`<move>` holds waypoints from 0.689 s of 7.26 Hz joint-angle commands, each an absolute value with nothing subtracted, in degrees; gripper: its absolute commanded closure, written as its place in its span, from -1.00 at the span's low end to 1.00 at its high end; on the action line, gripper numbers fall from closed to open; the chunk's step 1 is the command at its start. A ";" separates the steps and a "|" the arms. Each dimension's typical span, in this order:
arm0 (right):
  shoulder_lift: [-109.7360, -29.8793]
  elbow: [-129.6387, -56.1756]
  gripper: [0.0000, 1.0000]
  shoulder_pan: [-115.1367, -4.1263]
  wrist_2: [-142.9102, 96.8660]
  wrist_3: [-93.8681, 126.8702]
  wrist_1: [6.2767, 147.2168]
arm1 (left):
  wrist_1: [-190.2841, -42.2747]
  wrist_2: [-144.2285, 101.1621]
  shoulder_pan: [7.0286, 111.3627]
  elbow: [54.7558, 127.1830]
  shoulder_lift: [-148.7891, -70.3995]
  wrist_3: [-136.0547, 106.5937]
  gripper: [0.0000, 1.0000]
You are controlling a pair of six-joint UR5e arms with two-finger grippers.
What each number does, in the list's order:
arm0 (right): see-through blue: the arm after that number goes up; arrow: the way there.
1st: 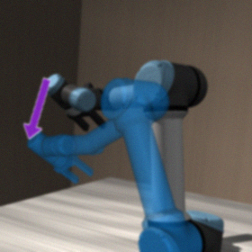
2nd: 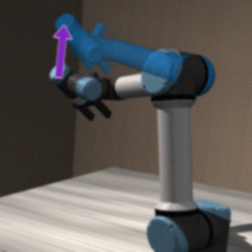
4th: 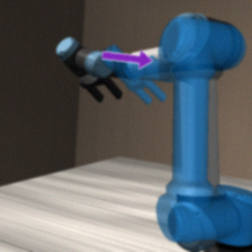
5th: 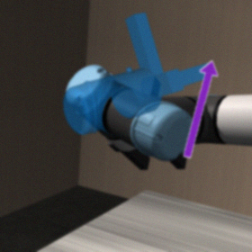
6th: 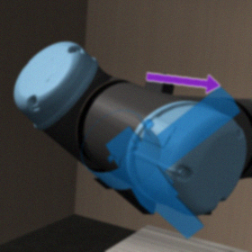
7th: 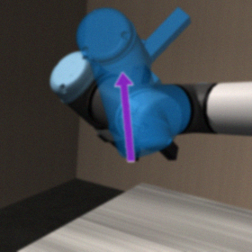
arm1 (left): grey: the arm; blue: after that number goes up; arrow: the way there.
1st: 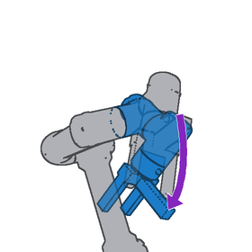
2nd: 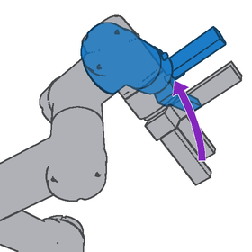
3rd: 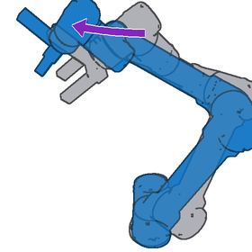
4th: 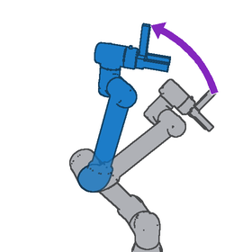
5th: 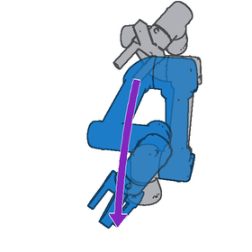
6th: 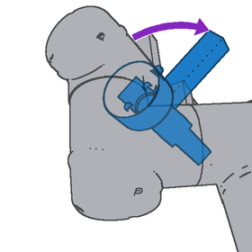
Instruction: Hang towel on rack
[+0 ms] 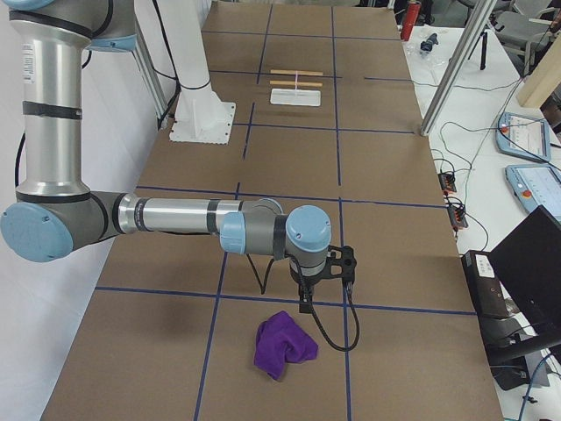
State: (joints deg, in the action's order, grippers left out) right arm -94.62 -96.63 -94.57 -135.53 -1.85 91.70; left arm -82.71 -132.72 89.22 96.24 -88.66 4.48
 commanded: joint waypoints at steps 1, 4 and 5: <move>-94.40 -96.68 -1.00 -94.57 -135.09 -1.93 91.50 | -82.71 -132.80 89.21 96.41 -88.68 4.48 -1.00; -93.87 -94.76 -1.00 -93.17 -134.30 -2.64 91.41 | -82.79 -132.80 89.21 96.42 -88.94 4.48 -1.00; -94.74 -92.22 -1.00 -93.16 -135.60 -1.94 91.41 | -82.88 -133.41 89.21 96.59 -88.95 4.48 -1.00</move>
